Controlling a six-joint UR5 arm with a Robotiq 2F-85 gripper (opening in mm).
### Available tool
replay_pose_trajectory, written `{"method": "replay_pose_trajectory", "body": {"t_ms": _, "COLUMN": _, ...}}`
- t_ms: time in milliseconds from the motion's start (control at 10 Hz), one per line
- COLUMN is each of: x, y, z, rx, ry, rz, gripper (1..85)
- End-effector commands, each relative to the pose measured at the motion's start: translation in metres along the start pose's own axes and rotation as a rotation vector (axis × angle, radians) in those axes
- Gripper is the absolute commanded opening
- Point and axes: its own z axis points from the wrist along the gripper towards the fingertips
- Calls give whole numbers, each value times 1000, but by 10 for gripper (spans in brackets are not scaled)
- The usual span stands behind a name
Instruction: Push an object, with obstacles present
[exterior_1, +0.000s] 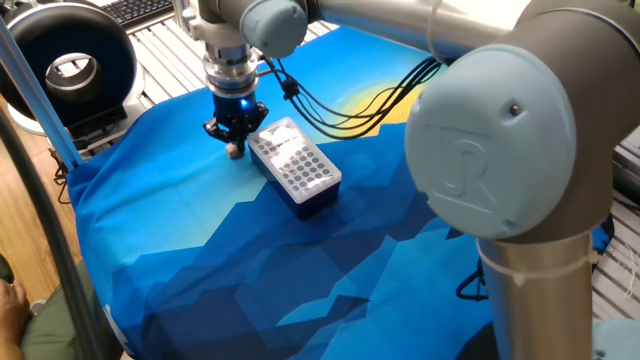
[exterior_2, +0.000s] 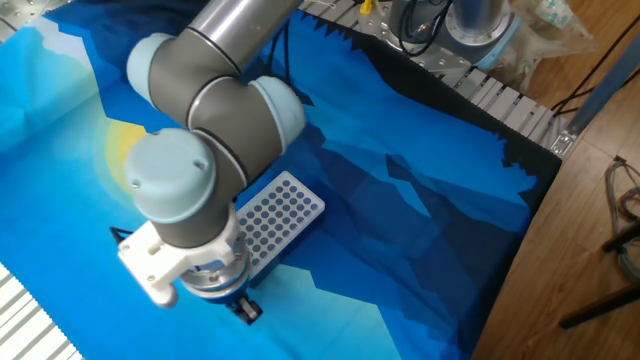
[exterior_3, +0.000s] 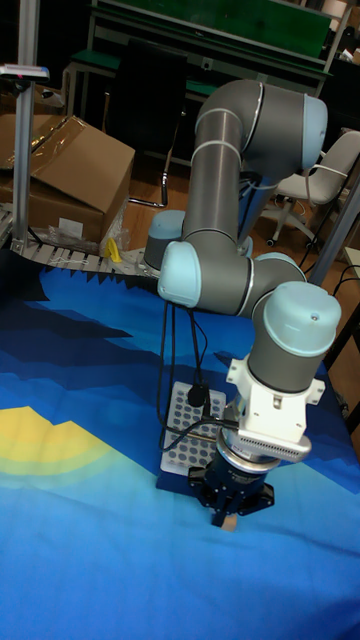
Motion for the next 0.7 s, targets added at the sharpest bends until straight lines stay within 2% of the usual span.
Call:
{"method": "replay_pose_trajectory", "body": {"t_ms": 0, "x": 9, "y": 12, "z": 3, "rx": -13, "ry": -11, "rz": 29, "gripper": 10}}
{"method": "replay_pose_trajectory", "body": {"t_ms": 300, "x": 15, "y": 11, "z": 3, "rx": 4, "ry": -12, "rz": 41, "gripper": 10}}
{"method": "replay_pose_trajectory", "body": {"t_ms": 400, "x": 4, "y": -5, "z": 1, "rx": 39, "ry": -15, "rz": -7, "gripper": 10}}
{"method": "replay_pose_trajectory", "body": {"t_ms": 600, "x": -19, "y": -19, "z": -10, "rx": 9, "ry": 7, "rz": -61, "gripper": 10}}
